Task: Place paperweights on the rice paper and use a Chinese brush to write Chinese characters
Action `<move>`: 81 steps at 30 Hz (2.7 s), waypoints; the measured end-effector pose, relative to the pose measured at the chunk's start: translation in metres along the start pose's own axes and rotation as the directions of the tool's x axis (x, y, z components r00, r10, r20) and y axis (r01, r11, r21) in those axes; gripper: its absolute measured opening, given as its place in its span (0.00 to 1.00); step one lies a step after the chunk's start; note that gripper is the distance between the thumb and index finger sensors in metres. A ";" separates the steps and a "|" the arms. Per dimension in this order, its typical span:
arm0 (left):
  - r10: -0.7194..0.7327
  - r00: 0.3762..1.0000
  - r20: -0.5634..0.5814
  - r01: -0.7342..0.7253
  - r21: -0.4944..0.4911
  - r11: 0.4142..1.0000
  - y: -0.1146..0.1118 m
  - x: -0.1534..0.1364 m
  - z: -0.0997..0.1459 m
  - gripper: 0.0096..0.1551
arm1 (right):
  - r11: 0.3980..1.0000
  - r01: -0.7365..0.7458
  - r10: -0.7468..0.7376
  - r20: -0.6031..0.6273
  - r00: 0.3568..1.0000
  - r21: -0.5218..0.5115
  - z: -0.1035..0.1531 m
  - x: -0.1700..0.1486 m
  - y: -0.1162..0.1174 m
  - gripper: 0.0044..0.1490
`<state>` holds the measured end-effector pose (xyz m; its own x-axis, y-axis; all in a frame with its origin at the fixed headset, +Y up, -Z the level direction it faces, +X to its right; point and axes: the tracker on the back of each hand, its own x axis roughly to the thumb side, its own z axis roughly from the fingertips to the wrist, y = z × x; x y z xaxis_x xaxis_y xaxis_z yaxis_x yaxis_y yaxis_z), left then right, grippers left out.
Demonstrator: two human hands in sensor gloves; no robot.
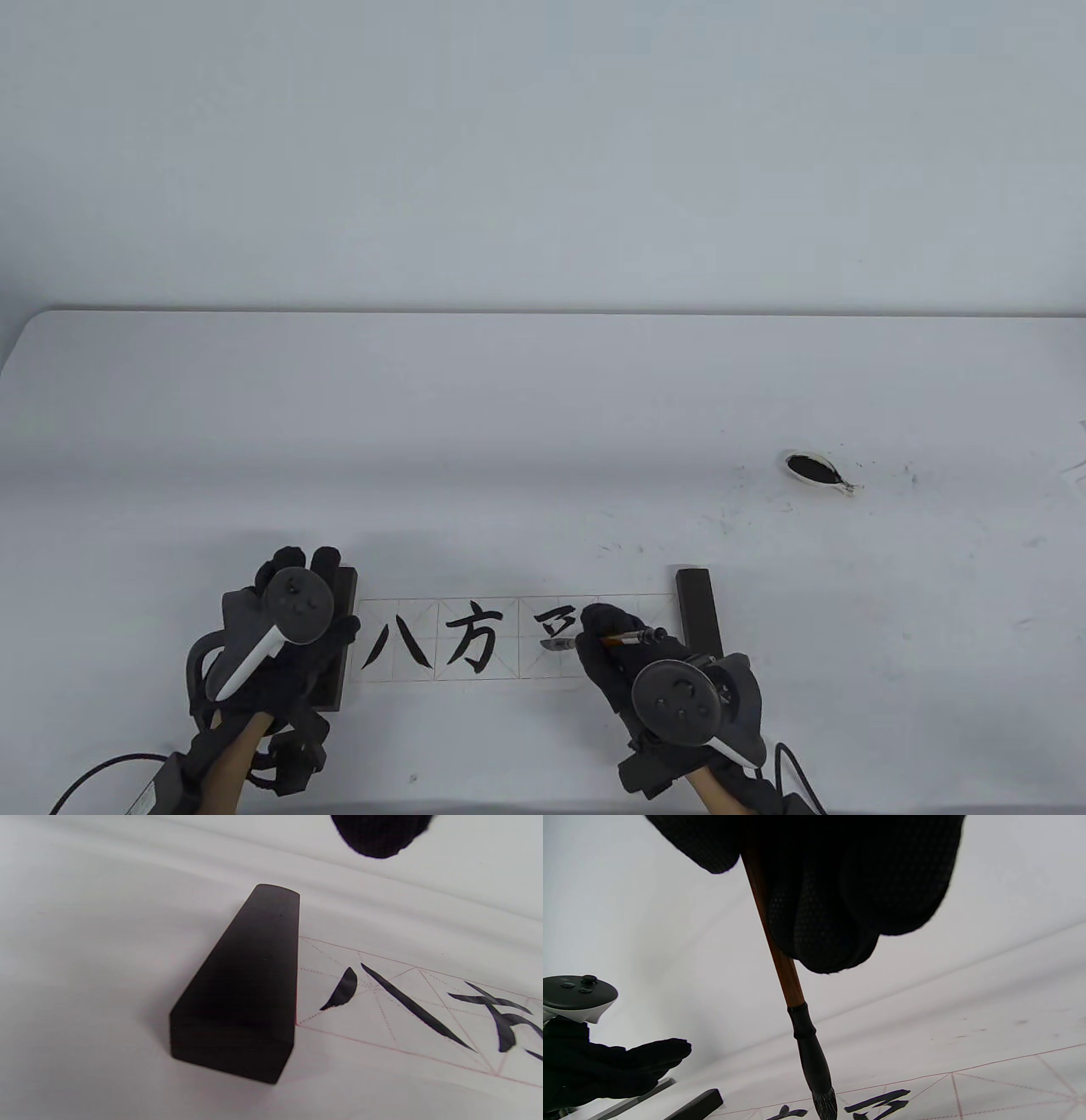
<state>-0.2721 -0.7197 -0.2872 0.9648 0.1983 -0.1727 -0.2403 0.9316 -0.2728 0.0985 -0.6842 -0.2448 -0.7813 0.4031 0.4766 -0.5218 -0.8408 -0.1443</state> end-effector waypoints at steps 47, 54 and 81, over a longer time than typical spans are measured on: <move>-0.004 1.000 0.002 0.004 -0.001 1.000 -0.001 0.000 -0.001 0.50 | 0.987 -0.152 0.146 -0.089 0.985 -0.059 -0.007 -0.002 0.005 0.27; -0.004 1.000 0.000 0.004 -0.002 1.000 -0.002 0.000 -0.001 0.50 | 0.993 -0.102 0.098 -0.076 0.992 -0.055 -0.006 0.001 -0.003 0.25; -0.004 1.000 0.001 0.004 -0.004 1.000 -0.002 0.000 -0.002 0.50 | 0.983 -0.160 0.158 -0.028 0.987 -0.094 0.000 0.011 0.001 0.26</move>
<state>-0.2722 -0.7222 -0.2883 0.9658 0.1948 -0.1710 -0.2369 0.9312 -0.2771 0.0892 -0.6800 -0.2399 -0.8635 0.2750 0.4228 -0.4195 -0.8569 -0.2994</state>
